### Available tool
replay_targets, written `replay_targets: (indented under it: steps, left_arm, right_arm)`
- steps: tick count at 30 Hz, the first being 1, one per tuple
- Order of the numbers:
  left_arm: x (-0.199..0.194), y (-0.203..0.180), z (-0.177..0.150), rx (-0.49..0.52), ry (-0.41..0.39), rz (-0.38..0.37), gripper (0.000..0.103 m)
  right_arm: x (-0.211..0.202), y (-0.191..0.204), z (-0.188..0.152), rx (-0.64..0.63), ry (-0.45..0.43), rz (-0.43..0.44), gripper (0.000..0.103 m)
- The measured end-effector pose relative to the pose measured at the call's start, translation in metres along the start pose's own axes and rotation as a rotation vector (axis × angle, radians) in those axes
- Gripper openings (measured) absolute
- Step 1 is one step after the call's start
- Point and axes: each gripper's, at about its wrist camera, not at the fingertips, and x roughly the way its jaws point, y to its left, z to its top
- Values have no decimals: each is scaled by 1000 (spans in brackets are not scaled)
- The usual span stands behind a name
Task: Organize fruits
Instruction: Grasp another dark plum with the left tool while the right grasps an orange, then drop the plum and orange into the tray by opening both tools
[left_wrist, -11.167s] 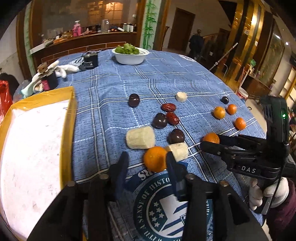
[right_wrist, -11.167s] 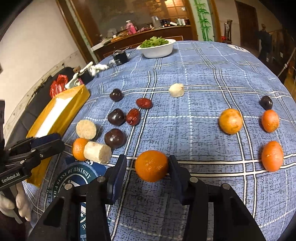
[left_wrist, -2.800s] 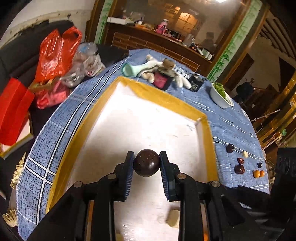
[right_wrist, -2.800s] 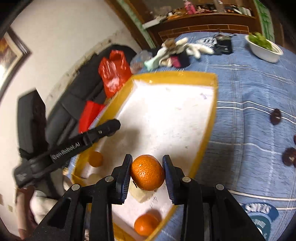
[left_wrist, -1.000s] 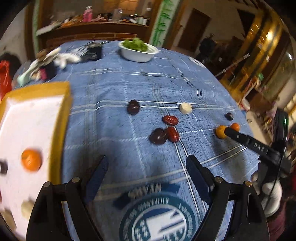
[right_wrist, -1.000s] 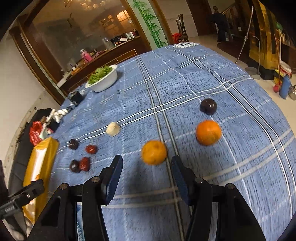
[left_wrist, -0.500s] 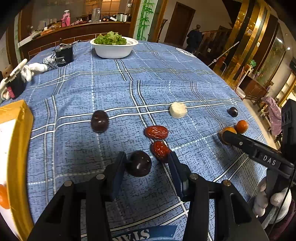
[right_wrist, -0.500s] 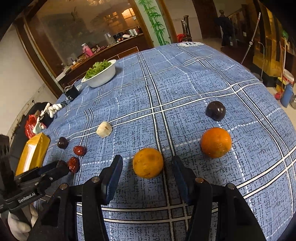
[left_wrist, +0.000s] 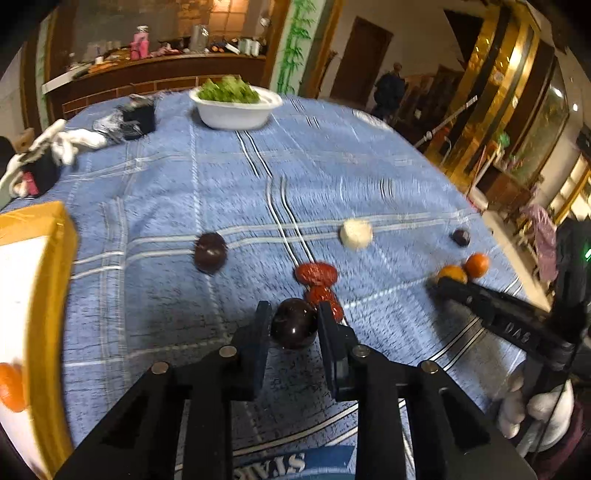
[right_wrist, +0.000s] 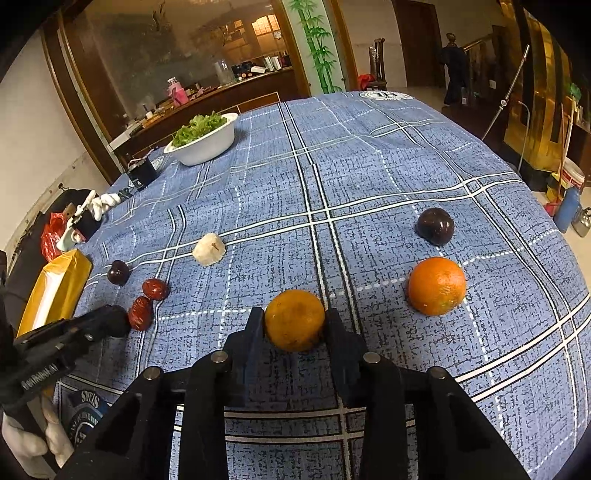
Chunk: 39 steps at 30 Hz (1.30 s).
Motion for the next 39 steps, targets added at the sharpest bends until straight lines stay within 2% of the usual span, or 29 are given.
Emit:
replay_targets:
  steps: [3, 7, 10, 14, 18, 21, 27, 30, 31, 34, 35, 36, 39]
  left_arm:
    - [-30, 9, 2, -28, -43, -13, 24]
    - [-81, 31, 1, -78, -117, -10, 24]
    - [-118, 57, -2, -120, -167, 28, 24]
    - [-161, 109, -16, -200, -221, 144, 24]
    - [-173, 169, -36, -303, -210, 233, 24]
    - [-174, 203, -50, -349, -192, 270, 24]
    - [-169, 247, -63, -414, -149, 294, 24]
    - [-168, 251, -63, -425, -149, 286, 24]
    - [-169, 251, -65, -429, -152, 279, 27]
    - [-174, 253, -66, -449, -162, 254, 46]
    - [-177, 251, -66, -453, -171, 253, 49]
    - [-181, 250, -66, -455, -182, 250, 50]
    - [-194, 245, -65, -471, -209, 242, 62]
  right_arm:
    - [-9, 4, -1, -11, -12, -6, 35]
    - [-35, 28, -2, -33, -45, 33, 35]
    - [-56, 60, -1, -83, -68, 69, 36]
    - [-74, 116, -4, -168, -71, 162, 36]
    - [-65, 176, -13, -228, -3, 279, 36]
    - [-48, 227, -28, -277, 70, 353, 36]
    - [-20, 322, -73, -427, 180, 411, 37]
    - [-8, 348, -94, -480, 212, 411, 37]
    - [-5, 356, -101, -496, 222, 407, 37]
    - [-1, 368, -106, -527, 203, 396, 39]
    - [-2, 369, -106, -526, 204, 402, 40]
    - [-5, 369, -107, -531, 198, 409, 44]
    - [-24, 365, -106, -561, 139, 407, 56]
